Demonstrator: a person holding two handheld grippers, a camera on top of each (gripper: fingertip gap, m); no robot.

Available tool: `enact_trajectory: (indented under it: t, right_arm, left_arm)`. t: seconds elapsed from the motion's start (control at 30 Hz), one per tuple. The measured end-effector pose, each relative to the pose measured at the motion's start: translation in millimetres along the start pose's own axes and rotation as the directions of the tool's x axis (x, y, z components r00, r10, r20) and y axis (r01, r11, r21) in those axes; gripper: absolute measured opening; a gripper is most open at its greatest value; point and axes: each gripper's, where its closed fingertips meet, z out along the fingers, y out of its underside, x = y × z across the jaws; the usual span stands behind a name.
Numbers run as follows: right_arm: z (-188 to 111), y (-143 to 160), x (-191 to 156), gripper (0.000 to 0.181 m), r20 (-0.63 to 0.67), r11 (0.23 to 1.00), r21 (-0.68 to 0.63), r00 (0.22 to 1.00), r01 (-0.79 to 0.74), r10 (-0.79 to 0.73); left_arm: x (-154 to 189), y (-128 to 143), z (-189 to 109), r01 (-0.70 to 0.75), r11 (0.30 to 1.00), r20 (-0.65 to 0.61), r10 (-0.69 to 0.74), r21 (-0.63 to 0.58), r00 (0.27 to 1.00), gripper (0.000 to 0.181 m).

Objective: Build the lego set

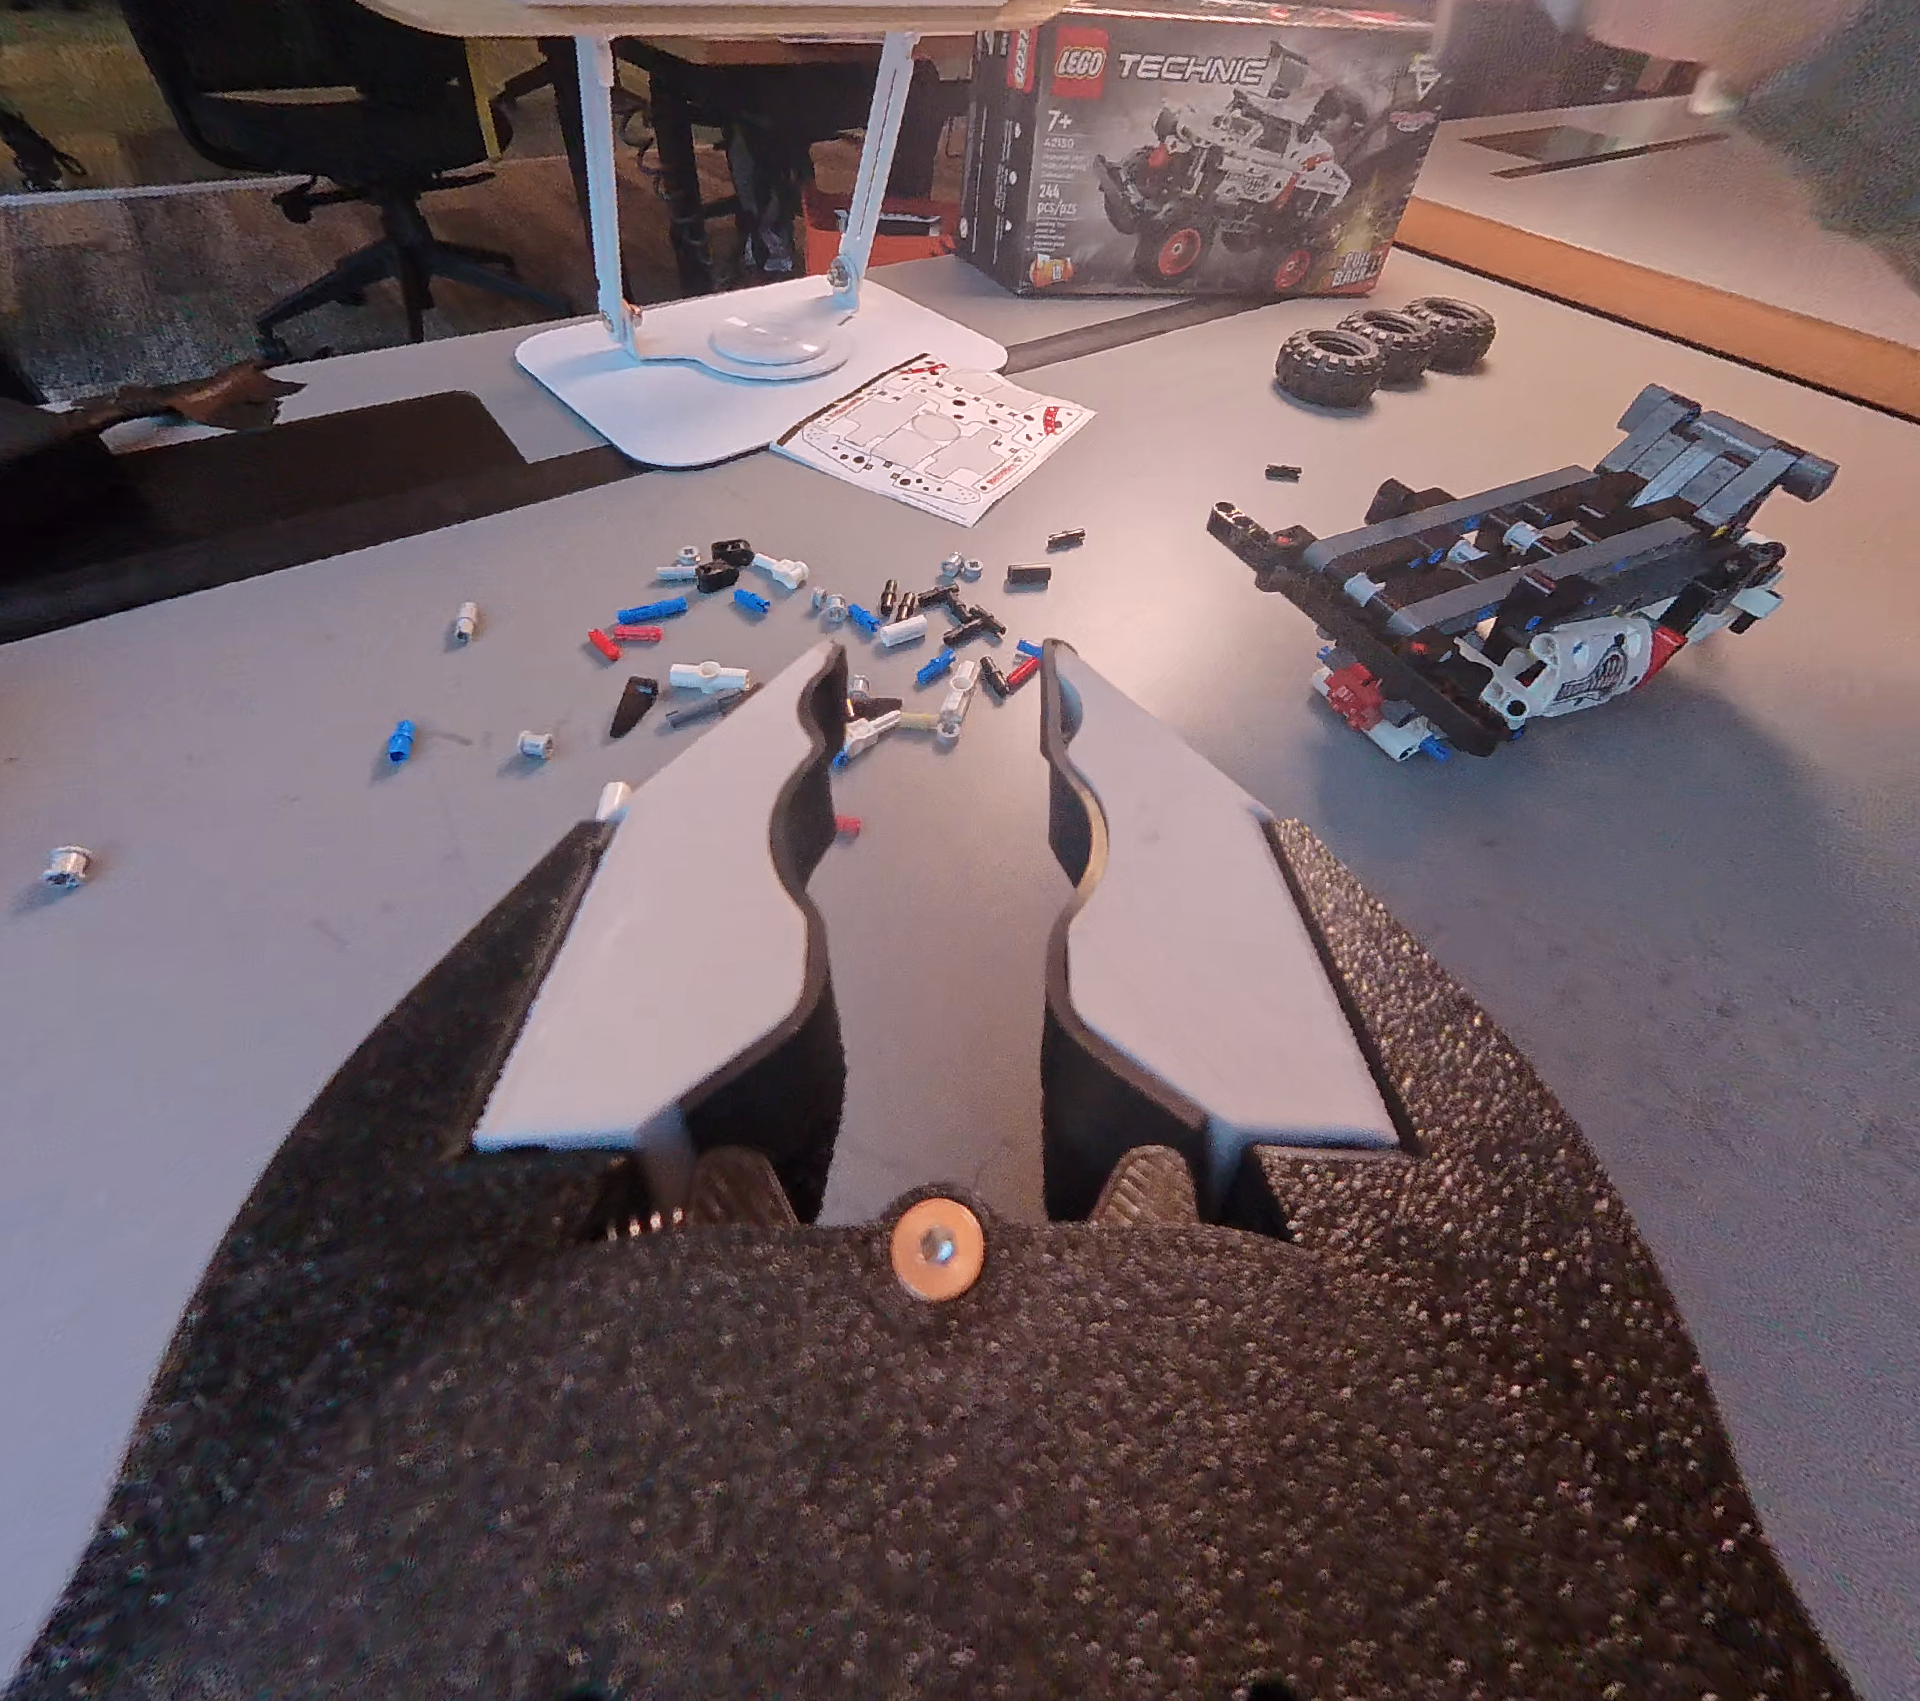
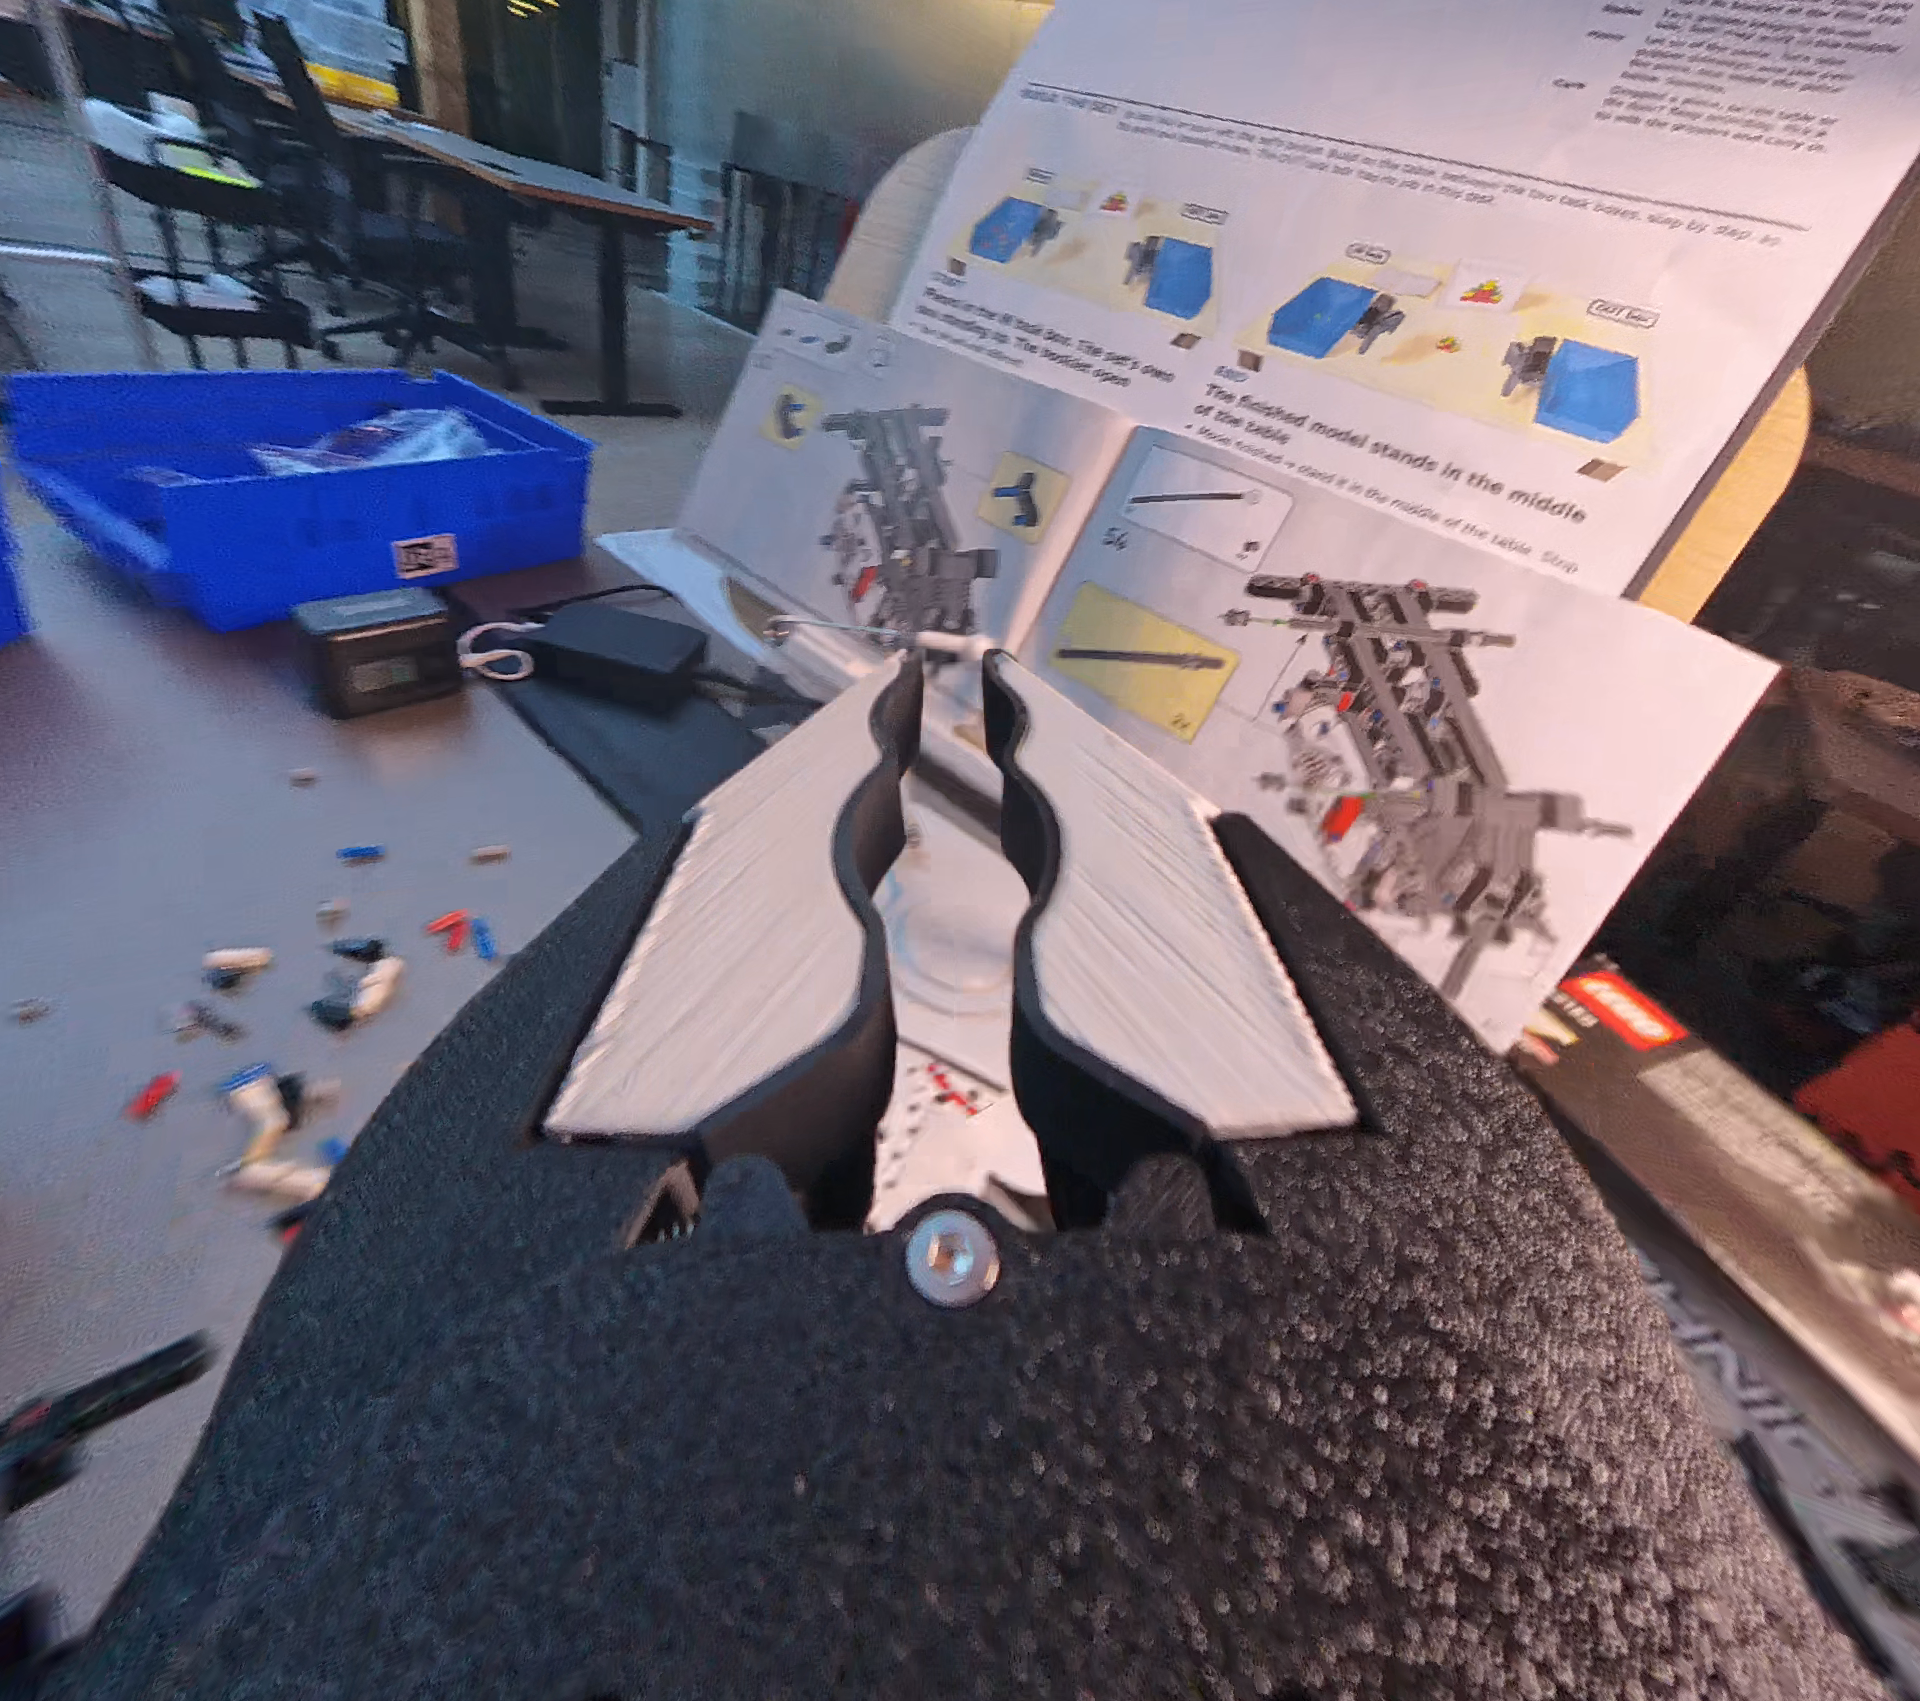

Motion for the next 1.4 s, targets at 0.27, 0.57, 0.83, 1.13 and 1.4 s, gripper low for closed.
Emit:
enact_trajectory:
  t: [0.27, 0.57, 0.83, 1.13, 1.4]
  right_arm:
    - [-140.1, 23.3, -119.9, 0.010, 0.168, 0.966, -0.019, 0.951, -0.258, 0.258]
    - [-156.0, 76.4, -180.8, 0.011, 0.208, 0.957, -0.015, 0.936, -0.288, 0.285]
    - [-168.1, 64.0, -184.8, 0.006, 0.201, 0.986, 0.066, 0.969, -0.156, 0.140]
    - [-168.3, 68.2, -180.6, 0.006, 0.205, 0.975, 0.043, 0.957, -0.217, 0.204]
    - [-167.1, 73.8, -187.5, 0.006, 0.218, 0.985, 0.013, 0.961, -0.175, 0.168]
  left_arm:
    - [-15.1, 19.8, 2.8, -0.034, 0.991, 0.076, 0.044, -0.132, 0.996, 0.034]
    - [-51.8, 57.9, -7.2, -0.042, 0.933, 0.138, 0.098, -0.358, 0.986, 0.025]
    - [-60.1, 69.0, -21.7, -0.068, 0.886, 0.127, 0.141, -0.459, 0.982, 0.025]
    - [-59.1, 85.9, -23.0, -0.044, 0.861, 0.123, 0.122, -0.507, 0.985, 0.027]
    - [-68.2, 88.0, -12.5, 0.006, 0.859, 0.146, 0.080, -0.512, 0.986, 0.013]
